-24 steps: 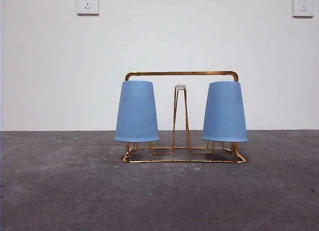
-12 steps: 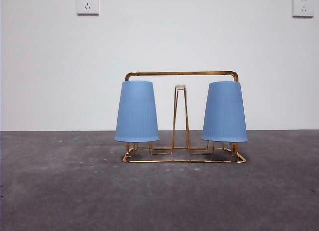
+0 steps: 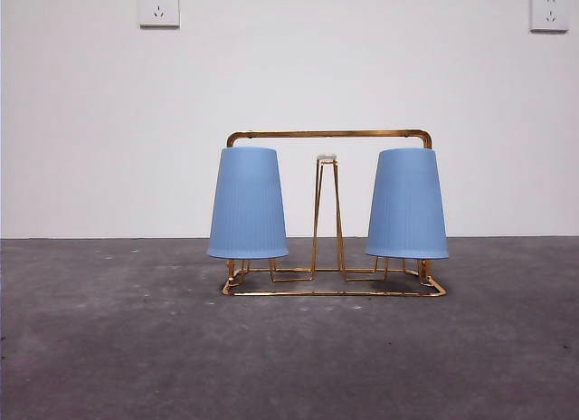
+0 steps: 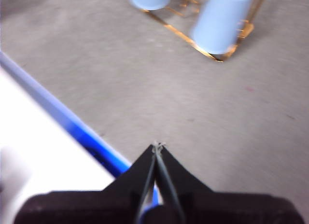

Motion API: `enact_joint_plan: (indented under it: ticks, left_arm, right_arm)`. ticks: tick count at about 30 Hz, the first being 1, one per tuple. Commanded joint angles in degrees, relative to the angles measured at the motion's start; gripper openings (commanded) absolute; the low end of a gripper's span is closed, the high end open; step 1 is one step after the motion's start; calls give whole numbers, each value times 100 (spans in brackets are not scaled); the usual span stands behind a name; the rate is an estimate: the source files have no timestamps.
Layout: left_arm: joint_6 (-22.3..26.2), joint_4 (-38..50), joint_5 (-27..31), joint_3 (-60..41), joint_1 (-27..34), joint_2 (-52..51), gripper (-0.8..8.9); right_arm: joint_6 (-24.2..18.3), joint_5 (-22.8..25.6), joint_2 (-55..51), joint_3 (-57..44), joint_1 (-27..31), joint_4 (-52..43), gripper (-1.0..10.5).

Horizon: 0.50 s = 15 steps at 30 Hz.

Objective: Pick up cup 1,put cup 1 in the cup rack,pick up cup 2,put cup 2 in the cup rack

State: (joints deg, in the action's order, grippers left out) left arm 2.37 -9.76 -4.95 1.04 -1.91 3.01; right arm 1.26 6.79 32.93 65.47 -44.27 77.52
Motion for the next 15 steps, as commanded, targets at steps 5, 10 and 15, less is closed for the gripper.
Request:
enact_joint_plan:
  ticks: [5, 10, 15]
  left_arm:
    - [-24, 44, 2, -59, 22, 52, -4]
    - [-24, 44, 4, -59, 22, 76, -3]
    - [-24, 44, 4, -59, 22, 76, -3]
  right_arm:
    - [-446, -304, -455, -186, 1827, -1180, 1]
    - [-645, -688, -1097, -1106, 3252, -3108, 1]
    - [-638, -883, -1742, -2699, 3967, -4859, 1]
